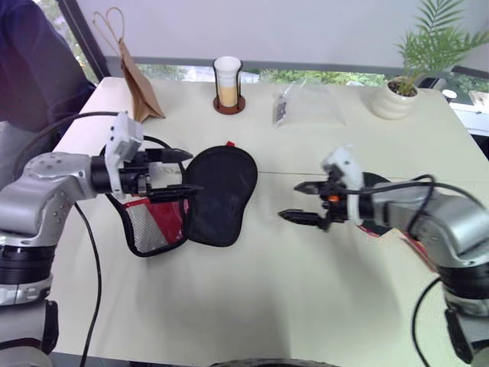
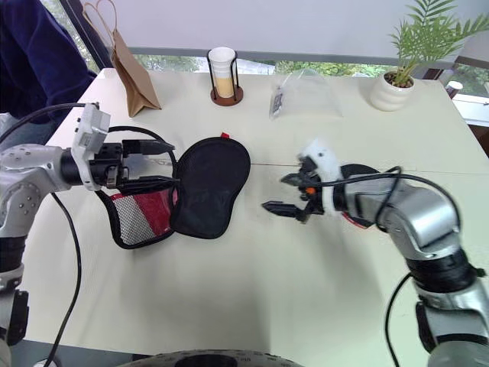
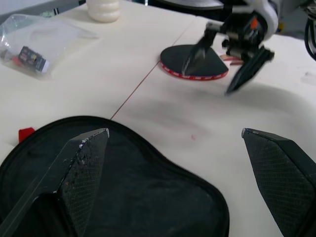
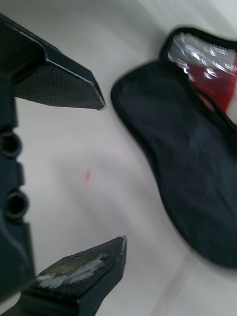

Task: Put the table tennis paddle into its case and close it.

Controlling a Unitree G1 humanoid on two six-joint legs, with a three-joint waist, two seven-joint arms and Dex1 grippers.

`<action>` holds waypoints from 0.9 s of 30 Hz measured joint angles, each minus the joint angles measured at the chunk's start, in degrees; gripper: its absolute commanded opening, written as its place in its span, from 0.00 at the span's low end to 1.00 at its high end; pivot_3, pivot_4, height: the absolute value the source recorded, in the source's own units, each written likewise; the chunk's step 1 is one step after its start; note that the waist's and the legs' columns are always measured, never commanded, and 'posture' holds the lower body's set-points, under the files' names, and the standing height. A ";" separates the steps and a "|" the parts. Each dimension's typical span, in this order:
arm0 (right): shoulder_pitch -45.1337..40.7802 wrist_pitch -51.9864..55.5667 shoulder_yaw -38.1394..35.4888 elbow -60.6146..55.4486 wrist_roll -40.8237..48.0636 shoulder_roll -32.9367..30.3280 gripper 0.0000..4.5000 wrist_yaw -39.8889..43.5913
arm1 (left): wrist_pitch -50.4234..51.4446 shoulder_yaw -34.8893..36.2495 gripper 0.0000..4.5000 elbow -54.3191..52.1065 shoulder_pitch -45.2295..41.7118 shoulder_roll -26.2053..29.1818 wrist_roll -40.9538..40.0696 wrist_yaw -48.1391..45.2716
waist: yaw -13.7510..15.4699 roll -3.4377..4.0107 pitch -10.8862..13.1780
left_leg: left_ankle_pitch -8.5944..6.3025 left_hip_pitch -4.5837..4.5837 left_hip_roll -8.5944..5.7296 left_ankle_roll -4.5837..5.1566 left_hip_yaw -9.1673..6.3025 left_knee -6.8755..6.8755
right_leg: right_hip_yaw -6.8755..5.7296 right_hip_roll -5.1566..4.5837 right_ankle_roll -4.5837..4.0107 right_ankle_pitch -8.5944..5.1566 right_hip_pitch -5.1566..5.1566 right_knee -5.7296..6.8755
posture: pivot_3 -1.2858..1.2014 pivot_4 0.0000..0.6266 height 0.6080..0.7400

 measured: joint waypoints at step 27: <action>-12.26 -12.56 20.18 24.98 -24.83 23.99 0.26 -3.24 | 2.53 4.75 1.00 -6.73 6.80 2.28 -2.05 3.95 | -1.62 -0.15 -0.09 | 0.05 0.04 -0.04 -0.10 0.00 -0.12 | 0.00 0.06 -0.02 -0.01 -0.20 0.24 | 0.52 0.24 1.00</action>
